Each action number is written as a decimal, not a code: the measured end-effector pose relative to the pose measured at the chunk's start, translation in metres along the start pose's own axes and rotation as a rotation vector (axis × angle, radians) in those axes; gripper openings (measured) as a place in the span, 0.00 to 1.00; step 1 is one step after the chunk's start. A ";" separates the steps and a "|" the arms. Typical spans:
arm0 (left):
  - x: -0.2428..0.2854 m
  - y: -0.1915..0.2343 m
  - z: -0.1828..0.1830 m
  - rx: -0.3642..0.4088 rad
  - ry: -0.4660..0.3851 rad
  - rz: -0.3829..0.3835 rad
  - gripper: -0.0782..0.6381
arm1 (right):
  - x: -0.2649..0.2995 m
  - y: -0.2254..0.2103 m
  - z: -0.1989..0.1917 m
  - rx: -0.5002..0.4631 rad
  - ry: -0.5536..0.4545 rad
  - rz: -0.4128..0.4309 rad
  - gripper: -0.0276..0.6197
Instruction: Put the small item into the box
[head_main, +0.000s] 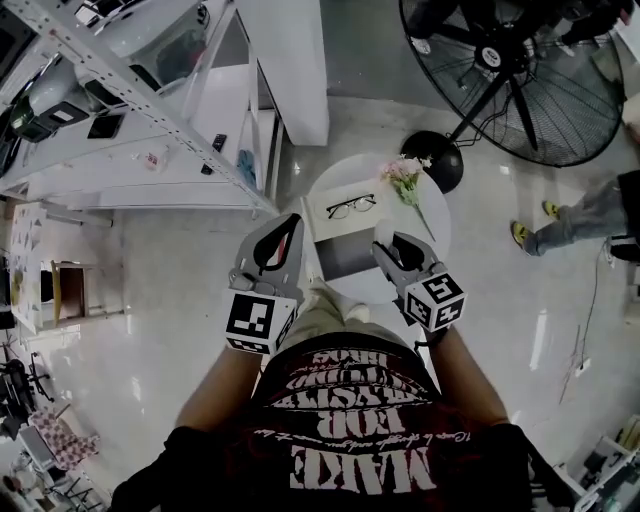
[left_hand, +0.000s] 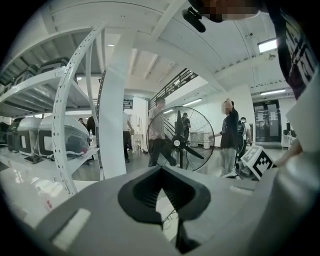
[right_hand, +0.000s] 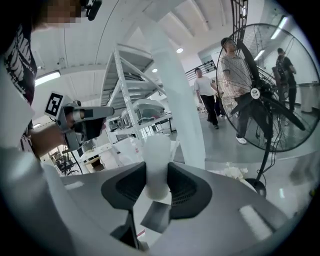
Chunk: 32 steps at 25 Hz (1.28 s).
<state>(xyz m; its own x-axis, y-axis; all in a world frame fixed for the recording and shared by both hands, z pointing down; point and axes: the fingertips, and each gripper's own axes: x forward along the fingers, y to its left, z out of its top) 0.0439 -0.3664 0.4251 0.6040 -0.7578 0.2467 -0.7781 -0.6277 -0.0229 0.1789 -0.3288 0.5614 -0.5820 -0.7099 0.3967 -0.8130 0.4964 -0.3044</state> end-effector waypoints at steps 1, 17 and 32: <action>0.000 0.002 -0.002 -0.001 0.003 -0.001 0.11 | 0.004 -0.001 -0.005 0.005 0.010 -0.002 0.29; -0.005 0.025 -0.020 -0.016 0.043 0.018 0.11 | 0.055 -0.025 -0.097 0.069 0.198 -0.025 0.29; -0.010 0.034 -0.026 -0.013 0.073 0.040 0.11 | 0.089 -0.055 -0.182 0.135 0.407 -0.038 0.29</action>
<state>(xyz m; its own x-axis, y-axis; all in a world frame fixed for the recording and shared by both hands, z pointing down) 0.0065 -0.3756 0.4474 0.5586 -0.7669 0.3159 -0.8038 -0.5945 -0.0218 0.1680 -0.3285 0.7713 -0.5340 -0.4576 0.7109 -0.8397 0.3851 -0.3829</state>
